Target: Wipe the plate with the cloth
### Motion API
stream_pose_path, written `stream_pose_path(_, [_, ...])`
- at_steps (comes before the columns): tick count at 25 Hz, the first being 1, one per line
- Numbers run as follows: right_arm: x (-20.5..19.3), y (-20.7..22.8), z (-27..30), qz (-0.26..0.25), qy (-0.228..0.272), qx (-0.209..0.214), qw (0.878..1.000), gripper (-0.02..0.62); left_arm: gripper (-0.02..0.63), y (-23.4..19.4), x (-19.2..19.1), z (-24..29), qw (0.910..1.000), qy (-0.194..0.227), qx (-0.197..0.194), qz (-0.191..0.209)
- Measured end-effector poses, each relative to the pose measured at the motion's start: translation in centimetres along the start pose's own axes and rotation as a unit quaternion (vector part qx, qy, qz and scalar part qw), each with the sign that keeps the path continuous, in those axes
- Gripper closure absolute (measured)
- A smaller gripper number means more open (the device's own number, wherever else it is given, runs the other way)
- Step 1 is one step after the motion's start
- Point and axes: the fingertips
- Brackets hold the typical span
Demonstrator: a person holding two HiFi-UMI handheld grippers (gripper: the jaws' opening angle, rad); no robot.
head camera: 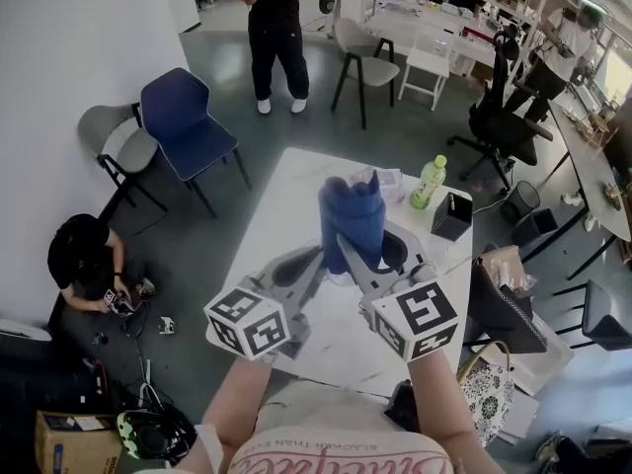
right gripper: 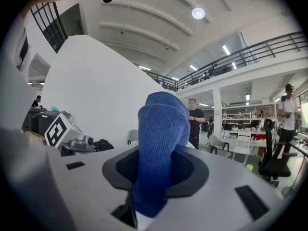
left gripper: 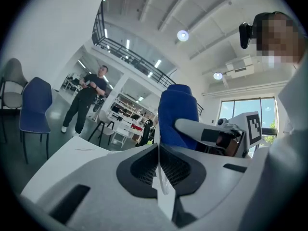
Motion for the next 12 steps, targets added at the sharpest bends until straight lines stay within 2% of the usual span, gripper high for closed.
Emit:
stream_pose_path(5, [-1.8,2.5,-0.8,0.001,-0.025,-0.041,0.999,0.472,0.597,0.1,0.0,-0.1,1.0000,0.002,-0.003,-0.005])
stream_pose_path(12, [-4.2,5.9,-2.6,-0.025,-0.068,-0.105,0.992,0.471,0.597,0.1,0.1,0.4,1.0000,-0.005,-0.002,0.002])
Point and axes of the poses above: the fingertips, and each gripper's own axes: z forward along the fingers, y to its right, x out of its top, and after that the axes turned 10 degrees about -z, right-handed
